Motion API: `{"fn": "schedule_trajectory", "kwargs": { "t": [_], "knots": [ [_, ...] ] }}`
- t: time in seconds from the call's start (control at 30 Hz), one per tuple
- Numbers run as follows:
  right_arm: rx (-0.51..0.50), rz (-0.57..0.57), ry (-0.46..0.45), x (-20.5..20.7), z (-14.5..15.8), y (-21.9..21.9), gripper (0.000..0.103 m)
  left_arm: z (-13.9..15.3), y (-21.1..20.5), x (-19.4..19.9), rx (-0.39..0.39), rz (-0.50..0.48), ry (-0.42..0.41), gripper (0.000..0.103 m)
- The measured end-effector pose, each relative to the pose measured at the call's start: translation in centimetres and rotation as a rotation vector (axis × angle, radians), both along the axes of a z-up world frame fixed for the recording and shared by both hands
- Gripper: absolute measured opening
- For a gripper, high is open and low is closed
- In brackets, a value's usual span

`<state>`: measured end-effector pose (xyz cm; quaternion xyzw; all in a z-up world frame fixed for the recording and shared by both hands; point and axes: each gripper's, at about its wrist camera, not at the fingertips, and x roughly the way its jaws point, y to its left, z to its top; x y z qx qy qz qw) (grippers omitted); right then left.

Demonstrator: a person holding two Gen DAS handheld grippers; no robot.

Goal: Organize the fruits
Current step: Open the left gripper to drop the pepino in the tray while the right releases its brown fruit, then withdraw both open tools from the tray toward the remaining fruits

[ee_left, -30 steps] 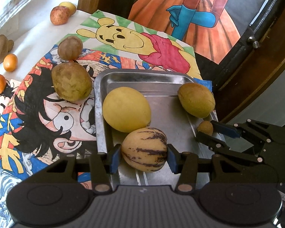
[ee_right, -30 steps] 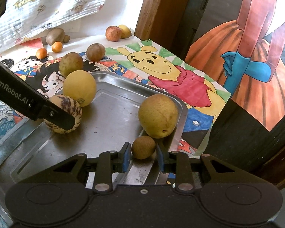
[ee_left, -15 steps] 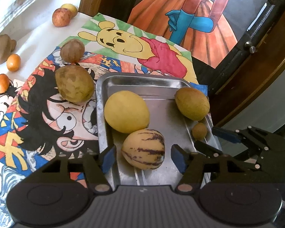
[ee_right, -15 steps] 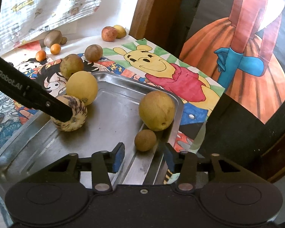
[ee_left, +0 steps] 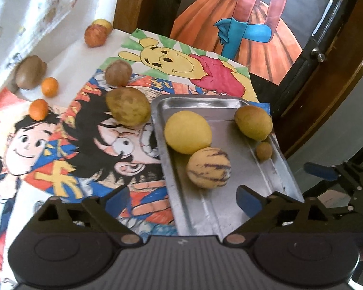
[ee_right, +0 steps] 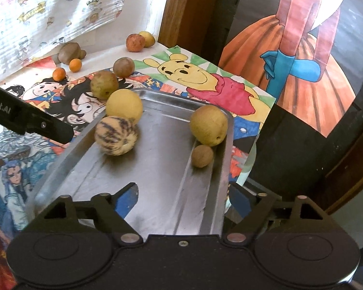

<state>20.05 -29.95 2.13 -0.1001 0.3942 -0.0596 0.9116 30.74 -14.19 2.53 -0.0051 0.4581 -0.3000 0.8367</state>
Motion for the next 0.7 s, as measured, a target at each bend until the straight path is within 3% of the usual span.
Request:
{"fn": "schedule_trajectory", "kwargs": {
  "t": [0.27,0.7],
  "knots": [
    [0.033,-0.016,0.020,-2.6,0.8,3.4,0.097,0.0,2.8,-1.8,0.068,0.007,-0.034,0.101],
    [0.088,-0.016,0.109,-6.7,1.0,8.8,0.102,-0.5,7.8,-4.6,0.134,-0.013,-0.037,0.102]
  ]
}}
